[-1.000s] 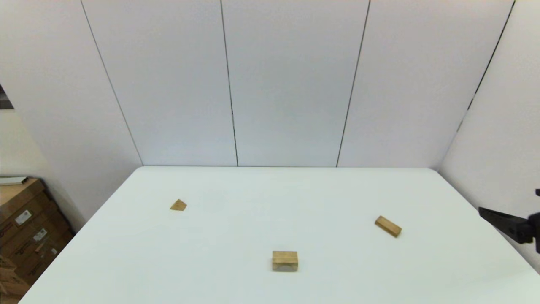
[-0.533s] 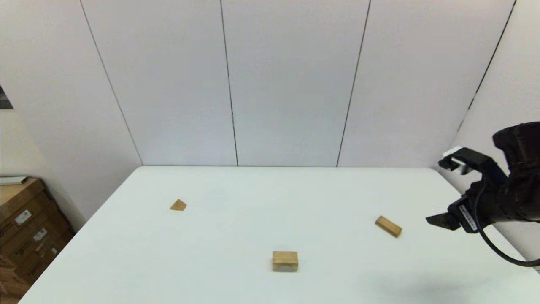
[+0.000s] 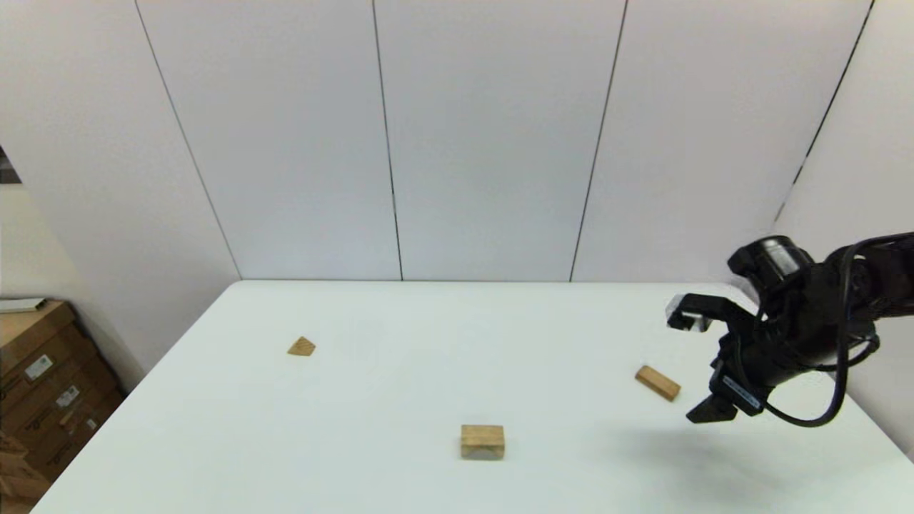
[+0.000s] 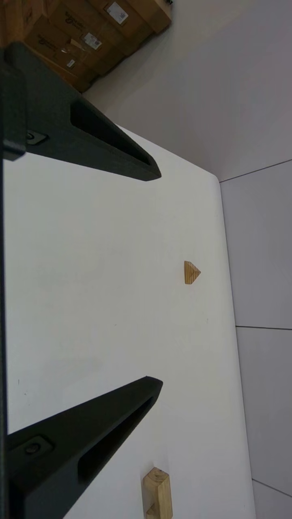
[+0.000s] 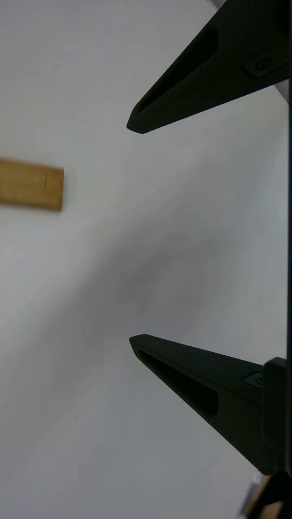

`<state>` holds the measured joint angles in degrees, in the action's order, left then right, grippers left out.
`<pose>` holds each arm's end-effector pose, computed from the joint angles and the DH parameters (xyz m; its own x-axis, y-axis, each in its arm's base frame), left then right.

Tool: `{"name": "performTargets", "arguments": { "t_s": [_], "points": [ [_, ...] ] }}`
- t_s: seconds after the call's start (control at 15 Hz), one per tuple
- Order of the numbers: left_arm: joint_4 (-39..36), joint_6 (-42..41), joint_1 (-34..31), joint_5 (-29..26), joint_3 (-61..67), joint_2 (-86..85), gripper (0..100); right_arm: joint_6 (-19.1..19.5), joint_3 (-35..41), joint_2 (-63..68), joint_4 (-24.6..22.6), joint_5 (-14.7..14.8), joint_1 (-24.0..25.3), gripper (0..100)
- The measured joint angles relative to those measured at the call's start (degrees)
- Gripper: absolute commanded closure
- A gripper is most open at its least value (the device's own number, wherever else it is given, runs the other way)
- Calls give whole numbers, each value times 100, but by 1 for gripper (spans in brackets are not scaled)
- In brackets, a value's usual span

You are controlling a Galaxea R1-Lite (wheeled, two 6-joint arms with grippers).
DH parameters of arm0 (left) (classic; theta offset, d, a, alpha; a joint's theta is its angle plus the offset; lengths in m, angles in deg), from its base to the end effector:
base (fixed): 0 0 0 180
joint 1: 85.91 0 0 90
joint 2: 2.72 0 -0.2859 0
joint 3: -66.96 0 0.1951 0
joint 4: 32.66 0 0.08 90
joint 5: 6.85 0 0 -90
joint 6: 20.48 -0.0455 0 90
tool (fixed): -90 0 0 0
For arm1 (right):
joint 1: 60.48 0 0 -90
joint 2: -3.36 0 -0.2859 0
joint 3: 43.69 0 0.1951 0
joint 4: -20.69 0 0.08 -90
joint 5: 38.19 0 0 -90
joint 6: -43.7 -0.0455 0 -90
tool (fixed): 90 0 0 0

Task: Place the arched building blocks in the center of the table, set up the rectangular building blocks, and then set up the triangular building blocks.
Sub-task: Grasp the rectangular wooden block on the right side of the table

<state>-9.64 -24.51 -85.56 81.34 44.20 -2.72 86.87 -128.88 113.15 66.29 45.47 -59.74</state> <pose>0.0195 -0.0016 0.0749 0.9993 -0.0377 -0.0045 0.0379 0.9968 0.0701 0.3165 0.0091 0.0700 0.3352 0.1148 -0.9351 -0.6803 0.7161 -0.1560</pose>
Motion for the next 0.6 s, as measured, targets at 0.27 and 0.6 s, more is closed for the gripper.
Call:
{"name": "performTargets", "arguments": {
  "t_s": [0.27,0.6],
  "points": [
    [-2,4,0,-2,0,0,0,167,-819,636,380,37,166,0],
    [-2,4,0,-2,0,0,0,179,-2083,1375,1273,87,205,0]
  ]
}}
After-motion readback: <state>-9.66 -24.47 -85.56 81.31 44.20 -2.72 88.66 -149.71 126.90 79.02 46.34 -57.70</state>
